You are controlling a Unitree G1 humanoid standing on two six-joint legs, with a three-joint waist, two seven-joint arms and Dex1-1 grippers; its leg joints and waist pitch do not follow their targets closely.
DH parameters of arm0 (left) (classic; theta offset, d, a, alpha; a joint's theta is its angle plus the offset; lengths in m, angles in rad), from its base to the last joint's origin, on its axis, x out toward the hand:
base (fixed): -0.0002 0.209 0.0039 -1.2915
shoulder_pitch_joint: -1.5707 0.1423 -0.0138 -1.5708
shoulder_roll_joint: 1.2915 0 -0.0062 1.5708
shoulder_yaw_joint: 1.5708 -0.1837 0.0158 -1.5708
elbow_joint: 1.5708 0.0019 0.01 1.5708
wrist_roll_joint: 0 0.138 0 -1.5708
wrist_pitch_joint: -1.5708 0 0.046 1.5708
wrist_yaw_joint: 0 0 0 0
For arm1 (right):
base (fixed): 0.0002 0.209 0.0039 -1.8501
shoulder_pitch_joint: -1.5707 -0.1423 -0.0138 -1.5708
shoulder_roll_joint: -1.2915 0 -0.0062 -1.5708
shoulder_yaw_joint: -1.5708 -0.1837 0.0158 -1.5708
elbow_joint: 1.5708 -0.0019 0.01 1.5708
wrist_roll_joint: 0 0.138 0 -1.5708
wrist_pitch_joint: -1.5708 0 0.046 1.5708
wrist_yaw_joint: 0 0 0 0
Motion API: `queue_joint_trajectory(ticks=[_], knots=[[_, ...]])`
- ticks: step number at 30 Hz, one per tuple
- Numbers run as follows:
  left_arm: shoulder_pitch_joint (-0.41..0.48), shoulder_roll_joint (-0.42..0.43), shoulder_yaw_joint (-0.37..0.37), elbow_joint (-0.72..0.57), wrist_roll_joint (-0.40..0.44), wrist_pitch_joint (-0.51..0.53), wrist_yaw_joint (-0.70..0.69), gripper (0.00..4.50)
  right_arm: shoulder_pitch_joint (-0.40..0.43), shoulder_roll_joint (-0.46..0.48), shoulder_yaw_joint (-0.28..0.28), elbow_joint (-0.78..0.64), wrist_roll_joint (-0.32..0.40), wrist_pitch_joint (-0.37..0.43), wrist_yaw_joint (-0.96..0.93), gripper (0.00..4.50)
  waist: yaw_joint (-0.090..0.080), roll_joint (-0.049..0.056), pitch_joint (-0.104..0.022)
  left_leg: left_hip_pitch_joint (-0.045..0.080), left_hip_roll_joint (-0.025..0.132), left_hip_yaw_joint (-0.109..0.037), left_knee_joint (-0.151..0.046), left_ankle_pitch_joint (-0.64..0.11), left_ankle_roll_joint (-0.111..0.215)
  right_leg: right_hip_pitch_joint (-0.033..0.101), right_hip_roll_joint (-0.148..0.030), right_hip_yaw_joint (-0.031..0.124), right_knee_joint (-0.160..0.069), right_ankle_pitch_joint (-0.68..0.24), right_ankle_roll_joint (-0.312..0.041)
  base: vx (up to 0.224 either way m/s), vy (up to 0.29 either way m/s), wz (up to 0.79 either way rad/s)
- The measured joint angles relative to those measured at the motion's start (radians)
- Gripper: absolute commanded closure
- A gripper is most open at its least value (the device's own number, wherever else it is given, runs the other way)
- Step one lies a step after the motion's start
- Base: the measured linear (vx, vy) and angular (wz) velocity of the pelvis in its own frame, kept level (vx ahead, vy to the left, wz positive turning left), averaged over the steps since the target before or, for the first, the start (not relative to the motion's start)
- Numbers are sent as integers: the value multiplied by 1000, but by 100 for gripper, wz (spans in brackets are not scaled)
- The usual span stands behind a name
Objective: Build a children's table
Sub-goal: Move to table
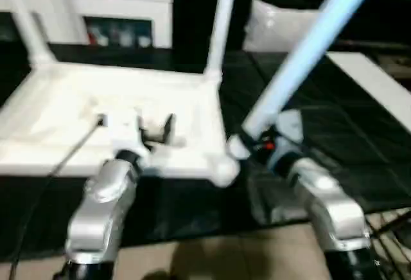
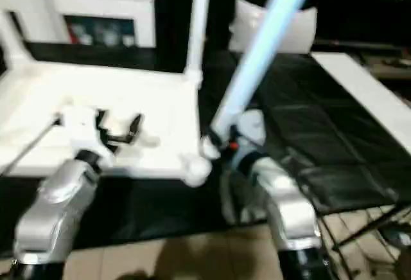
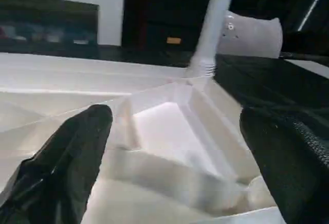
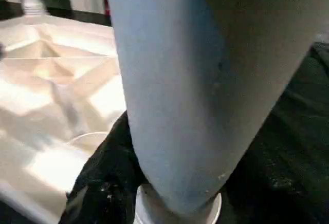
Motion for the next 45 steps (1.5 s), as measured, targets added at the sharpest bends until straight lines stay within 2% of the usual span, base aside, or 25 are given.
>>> queue_joint_trajectory(ticks=[1, 2, 3, 4, 5, 6, 7, 9, 10, 11, 12, 13, 14, 16, 17, 18, 20, 21, 24, 26, 37, 40, 42, 43, 45], knots=[[-2, -4, -1, -2, 2, 0, 0, 0, 1, -12, 0, 1, -3, 1, -1, 265, 4, -19, -5, -1, -4, 18, -34, 0, -1, -9, -4, 14, -1, -8, -14, -84, 27, 23], [-1, -8, -1, -3, 5, 0, 0, 0, -1, -21, 0, 0, -4, 1, -1, 265, 7, -41, -17, -10, -13, 34, -68, 5, -10, -4, -12, 26, -38, -27, -29, -30, -61, 18], [0, -10, 0, -3, 12, -1, 1, 0, -19, -31, 0, -1, -4, 5, 1, 265, 17, -56, -23, -27, -19, 37, -64, 15, -48, -15, -34, 31, -70, -23, 34, 0, 0, 0], [10, -17, -1, -3, 17, 0, 2, 0, -26, -36, 1, -2, -4, 11, 3, 265, 30, -38, -19, -28, -9, -5, -20, 17, -60, -12, -35, 21, -70, 0, 60, 0, 0, 0], [19, -20, -2, -2, 20, 1, 4, 0, -26, -33, 2, -3, -4, 15, 4, 265, 26, -3, -14, -25, 24, -24, 17, 30, -72, 0, -36, -20, -66, 2, 60, -72, 38, -23], [11, -19, -8, -1, 24, 3, 7, 0, -17, -35, 1, -6, -4, 11, 6, 265, 8, 31, 8, -20, 33, -42, 33, 18, -37, 35, -34, -66, -54, -4, 57, -72, 38, -23], [3, -12, -8, -1, 26, 4, 9, 0, -14, -31, 10, -6, -4, 12, 12, 265, -12, 30, 14, -20, 4, -71, 25, 17, -22, 41, -30, -63, -24, -40, 18, -74, 81, 4], [-18, -2, -9, -3, 31, 10, 16, 0, -2, -32, 20, -11, -5, 13, 23, 265, -28, -1, 12, -10, -51, -134, -34, 21, -27, 48, 28, 3, -14, -75, -31, -27, 22, 43], [-16, -2, -9, -3, 33, 10, 20, 0, -4, -31, 20, -11, -5, 13, 24, 265, -29, -12, 7, -6, -80, -171, -96, 32, -47, 57, 66, 29, -30, -96, -66, -22, -90, 53], [-8, -1, -4, -3, 33, 9, 20, 0, -11, -23, 20, -7, -4, 13, 24, 265, -27, -27, -2, 4, -87, -180, -147, 52, -44, 64, 94, 52, -56, -107, -86, -67, -137, 18], [-2, 3, 6, -2, 34, 9, 22, 0, -19, -12, 20, -7, -2, 11, 23, 265, -23, -27, -3, 11, -91, -183, -192, 82, -27, 73, 106, 70, -80, -116, -105, -67, -137, 18], [-3, 1, 13, -2, 34, 9, 28, 0, -23, -5, 19, -5, 2, 7, 20, 265, -19, -29, -6, 17, -95, -187, -239, 144, 40, 72, 105, 77, -103, -98, -97, -128, -118, -3], [-3, -3, 14, -1, 34, 10, 29, 0, -17, -5, 19, -2, 2, 7, 19, 265, -15, -31, -8, 15, -90, -188, -239, 172, 68, 67, 106, 72, -100, -74, -84, -125, -110, -16], [-4, -24, 5, -1, 34, 13, 29, 0, 5, -24, 6, 4, 3, 5, 14, 265, 5, -31, -9, -21, -14, -107, -77, 148, 87, 63, 110, 40, -96, -63, -51, -123, -123, -19], [-2, -26, -7, -1, 34, 13, 26, 0, 5, -28, 0, 10, 2, 4, 13, 265, 12, -37, -7, -19, 15, -85, -24, 143, 79, 64, 109, 39, -96, -62, -46, -58, -134, -34], [-8, -25, -17, -2, 34, 13, 23, 0, 3, -31, -10, 9, 1, -3, 12, 265, 16, -37, -9, 0, 42, -69, -22, 135, 63, 60, 107, 36, -99, -54, -46, -58, -134, -34], [-22, -26, -23, -2, 34, 13, 23, 0, 3, -33, -21, 13, -1, -6, 7, 265, 9, -19, -12, 41, 76, -54, -123, 98, 26, 37, 117, 27, -102, -41, -39, 3, -78, -15], [-22, -23, -17, -1, 34, 13, 25, 0, 3, -32, -22, 22, -3, -5, 4, 265, 3, -17, -12, 36, 95, -43, -127, 111, 38, 25, 118, 24, -99, -31, -41, -10, -51, 3], [-10, -2, 2, 1, 37, 22, 27, 0, 2, -5, 6, 21, 0, -4, 6, 265, -6, -25, -15, 33, 86, -37, -120, 112, 41, -8, 100, 56, -53, -47, -31, 0, 0, 0], [-10, -9, 1, 1, 43, 19, 27, 0, 2, -14, 2, 22, 0, -5, 4, 265, 17, -23, -14, 28, 84, -21, -121, 115, 58, -7, 100, 62, -47, -48, -31, 0, 0, 0], [-9, -11, 1, 0, 41, 7, 17, 0, 4, -16, 4, 22, 1, -3, 18, 265, 48, -16, -11, 45, 106, 18, -131, 126, 43, 13, 96, 62, -84, -20, -27, -9, 16, 1], [-8, -13, -1, 0, 39, 3, 15, 0, 3, -20, 25, 21, -3, -8, 27, 265, 60, -15, -5, 70, 111, 32, -139, 122, 48, 33, 93, 62, -107, -18, -17, -9, 19, -4], [-7, -14, 0, 0, 39, 0, 16, 0, 3, -18, 33, 16, -3, -7, 29, 265, 63, -12, -2, 83, 114, 34, -142, 115, 50, 54, 85, 48, -125, -18, -12, 2, 63, -14], [-7, -17, -2, -2, 39, -1, 15, 0, 4, -20, 32, 12, -2, -7, 35, 265, 68, -12, 1, 85, 113, 29, -145, 110, 55, 83, 71, 20, -147, -20, -6, 35, 67, 2], [-7, -19, -15, -3, 39, -2, 4, 0, 3, -31, 28, 8, -2, -8, 39, 265, 70, -12, 1, 80, 117, 25, -138, 104, 65, 111, 59, -20, -181, -19, 6, 97, 101, 29]])
